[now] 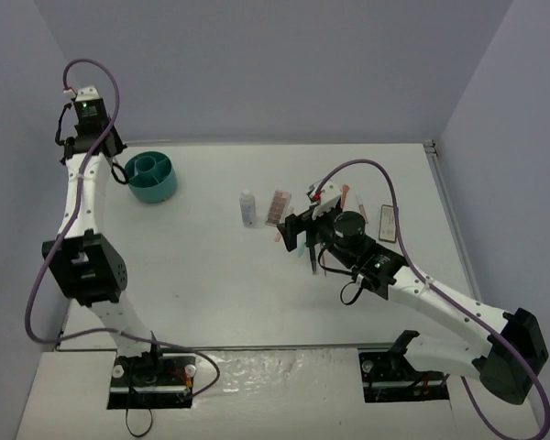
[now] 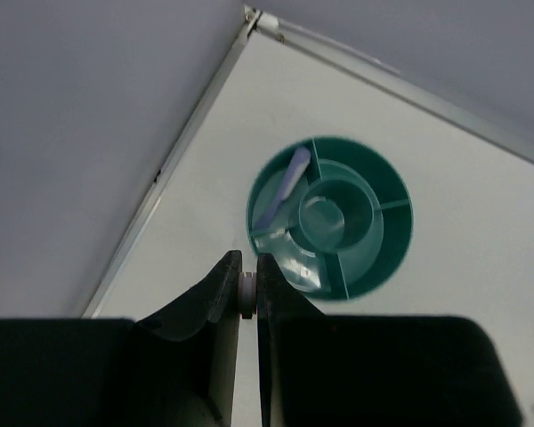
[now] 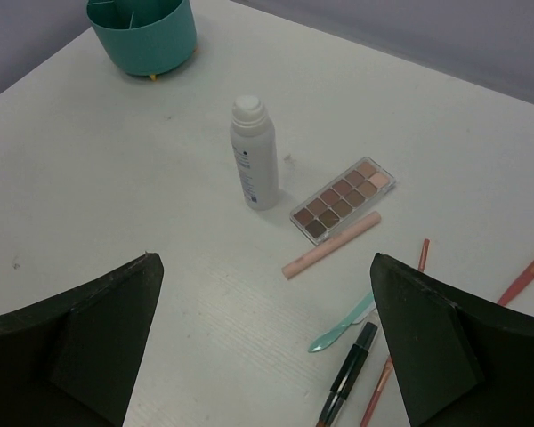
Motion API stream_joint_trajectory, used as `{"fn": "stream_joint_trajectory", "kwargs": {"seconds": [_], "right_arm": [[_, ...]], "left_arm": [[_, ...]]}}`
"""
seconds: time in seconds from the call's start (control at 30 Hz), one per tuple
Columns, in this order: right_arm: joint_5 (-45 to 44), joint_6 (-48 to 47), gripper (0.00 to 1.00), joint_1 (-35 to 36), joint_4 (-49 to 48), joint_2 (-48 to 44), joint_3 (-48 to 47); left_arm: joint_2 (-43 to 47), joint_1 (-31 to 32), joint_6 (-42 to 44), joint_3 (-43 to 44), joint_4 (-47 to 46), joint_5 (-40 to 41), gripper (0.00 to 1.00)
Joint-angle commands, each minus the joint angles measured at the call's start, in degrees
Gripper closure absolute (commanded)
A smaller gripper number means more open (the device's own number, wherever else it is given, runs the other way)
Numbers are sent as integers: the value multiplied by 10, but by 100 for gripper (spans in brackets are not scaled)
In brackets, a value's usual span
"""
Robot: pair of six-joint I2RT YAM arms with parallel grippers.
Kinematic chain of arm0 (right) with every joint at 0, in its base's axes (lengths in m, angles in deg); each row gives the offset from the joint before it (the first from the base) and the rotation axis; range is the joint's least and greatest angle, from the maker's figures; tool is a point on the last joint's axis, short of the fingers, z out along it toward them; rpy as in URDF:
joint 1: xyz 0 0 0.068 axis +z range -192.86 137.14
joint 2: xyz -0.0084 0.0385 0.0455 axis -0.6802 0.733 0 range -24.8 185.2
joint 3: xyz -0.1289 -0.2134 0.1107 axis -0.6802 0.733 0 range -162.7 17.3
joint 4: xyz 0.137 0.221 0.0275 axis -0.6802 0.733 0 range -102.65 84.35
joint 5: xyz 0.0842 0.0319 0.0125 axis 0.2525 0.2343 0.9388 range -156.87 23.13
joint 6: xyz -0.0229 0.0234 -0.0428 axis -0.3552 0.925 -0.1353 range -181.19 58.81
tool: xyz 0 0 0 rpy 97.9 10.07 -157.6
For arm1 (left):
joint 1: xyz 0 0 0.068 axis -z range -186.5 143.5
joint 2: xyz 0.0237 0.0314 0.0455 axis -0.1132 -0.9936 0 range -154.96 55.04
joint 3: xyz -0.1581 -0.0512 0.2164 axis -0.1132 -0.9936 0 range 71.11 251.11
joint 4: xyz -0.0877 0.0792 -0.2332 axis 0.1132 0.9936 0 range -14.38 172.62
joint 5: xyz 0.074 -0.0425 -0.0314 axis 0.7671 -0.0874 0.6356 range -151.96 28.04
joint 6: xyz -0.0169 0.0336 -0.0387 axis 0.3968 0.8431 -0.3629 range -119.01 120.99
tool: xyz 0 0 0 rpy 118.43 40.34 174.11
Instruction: Organize the makeup
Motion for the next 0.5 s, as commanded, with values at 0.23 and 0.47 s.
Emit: {"fn": "stream_joint_trajectory", "kwargs": {"seconds": [0.23,0.47], "right_arm": [[31,19,0,-21,-41,19,2],[31,16,0,-28,-43,37,1]], "left_arm": [[-234,-36,73,313,5,-26,100],[-293,-41,71,340,-3,-67,100]]}}
